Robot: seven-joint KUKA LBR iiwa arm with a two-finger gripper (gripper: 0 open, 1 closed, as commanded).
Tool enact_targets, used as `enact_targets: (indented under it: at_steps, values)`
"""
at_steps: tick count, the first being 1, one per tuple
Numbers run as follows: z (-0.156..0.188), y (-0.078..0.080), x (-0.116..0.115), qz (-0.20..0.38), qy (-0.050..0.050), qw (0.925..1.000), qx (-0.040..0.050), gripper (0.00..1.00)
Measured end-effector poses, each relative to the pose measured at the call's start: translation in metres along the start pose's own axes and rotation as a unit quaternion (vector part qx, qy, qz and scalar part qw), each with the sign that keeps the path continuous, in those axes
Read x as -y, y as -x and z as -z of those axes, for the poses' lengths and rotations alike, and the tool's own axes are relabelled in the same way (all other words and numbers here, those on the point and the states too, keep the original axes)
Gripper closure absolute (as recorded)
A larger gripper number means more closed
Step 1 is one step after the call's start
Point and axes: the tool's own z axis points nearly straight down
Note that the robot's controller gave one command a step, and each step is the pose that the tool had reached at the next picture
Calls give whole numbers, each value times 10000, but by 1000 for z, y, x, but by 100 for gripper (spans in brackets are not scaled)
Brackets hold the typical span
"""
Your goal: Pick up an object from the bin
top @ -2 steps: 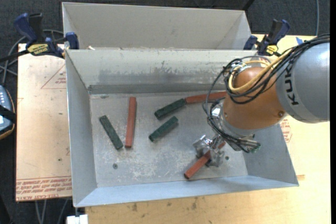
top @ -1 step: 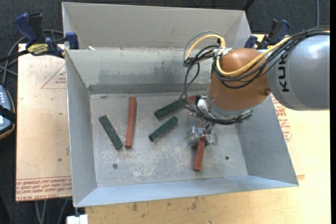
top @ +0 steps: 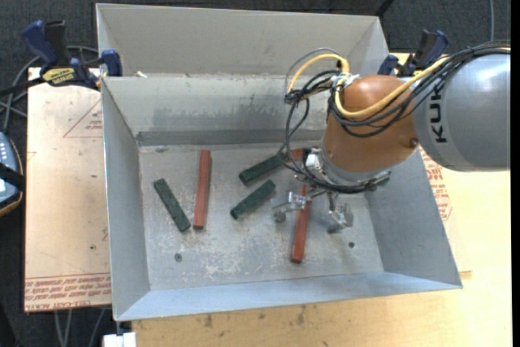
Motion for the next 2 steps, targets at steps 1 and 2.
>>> enact_targets:
  at_steps: [1,2]
  values:
    - [1,0,1,0,-3,10000,-3,100]
    - [0,-14,70,2477,-12,9688,-4,100]
